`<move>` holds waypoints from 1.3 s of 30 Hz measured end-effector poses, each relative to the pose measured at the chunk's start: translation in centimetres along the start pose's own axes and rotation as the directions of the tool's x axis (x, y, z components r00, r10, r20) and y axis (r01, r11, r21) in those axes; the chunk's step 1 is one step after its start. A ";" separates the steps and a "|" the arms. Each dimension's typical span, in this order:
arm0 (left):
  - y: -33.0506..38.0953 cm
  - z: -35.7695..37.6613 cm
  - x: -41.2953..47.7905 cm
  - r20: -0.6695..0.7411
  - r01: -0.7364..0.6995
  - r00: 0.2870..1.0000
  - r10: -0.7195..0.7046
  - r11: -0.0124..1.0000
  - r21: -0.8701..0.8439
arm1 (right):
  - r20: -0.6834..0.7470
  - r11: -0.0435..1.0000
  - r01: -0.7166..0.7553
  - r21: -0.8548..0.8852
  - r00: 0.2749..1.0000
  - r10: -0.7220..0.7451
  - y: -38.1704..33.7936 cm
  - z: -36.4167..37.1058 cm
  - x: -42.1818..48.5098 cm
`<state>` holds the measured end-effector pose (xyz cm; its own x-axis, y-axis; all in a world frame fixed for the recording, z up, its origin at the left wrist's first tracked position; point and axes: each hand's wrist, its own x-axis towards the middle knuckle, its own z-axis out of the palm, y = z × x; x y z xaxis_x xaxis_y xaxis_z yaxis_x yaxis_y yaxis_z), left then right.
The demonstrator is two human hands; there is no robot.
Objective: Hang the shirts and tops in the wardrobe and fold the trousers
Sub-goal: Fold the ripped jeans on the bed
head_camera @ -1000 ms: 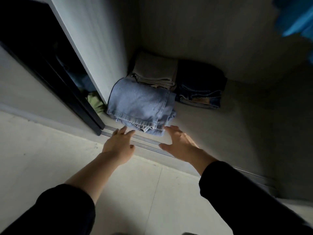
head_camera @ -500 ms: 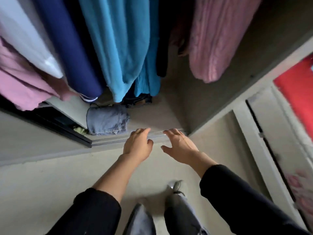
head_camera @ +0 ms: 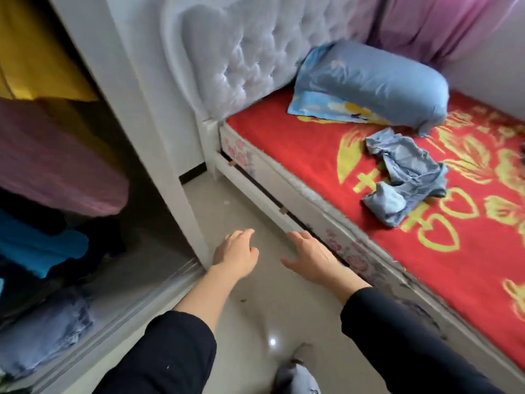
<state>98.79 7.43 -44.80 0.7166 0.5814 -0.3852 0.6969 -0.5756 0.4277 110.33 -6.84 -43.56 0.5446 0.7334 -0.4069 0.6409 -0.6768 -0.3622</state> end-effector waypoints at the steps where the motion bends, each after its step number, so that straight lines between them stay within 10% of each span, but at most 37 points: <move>1: 3.2 0.7 1.3 0.015 -0.027 1.000 0.027 1.000 0.006 | -0.012 1.000 -0.024 0.014 1.000 0.024 2.6 -1.5 0.1; 10: 25.6 6.3 9.8 0.150 -0.274 0.954 0.260 0.958 0.082 | -0.091 0.962 -0.232 0.147 0.965 0.246 21.5 -11.2 0.3; 29: 46.9 16.3 39.7 0.423 -0.462 0.837 0.347 0.862 0.209 | 0.014 0.707 -0.557 0.436 0.790 0.613 47.6 -21.2 18.6; 39: 48.4 26.7 53.1 0.459 -0.098 0.887 0.047 0.991 0.087 | 0.019 0.775 -0.553 0.306 0.818 0.575 56.5 -16.7 28.8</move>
<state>171.27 -4.88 -66.36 0.6811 0.2248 -0.6968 0.6235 -0.6771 0.3909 171.24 -22.88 -61.75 0.8037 0.2091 -0.5571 0.0304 -0.9494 -0.3125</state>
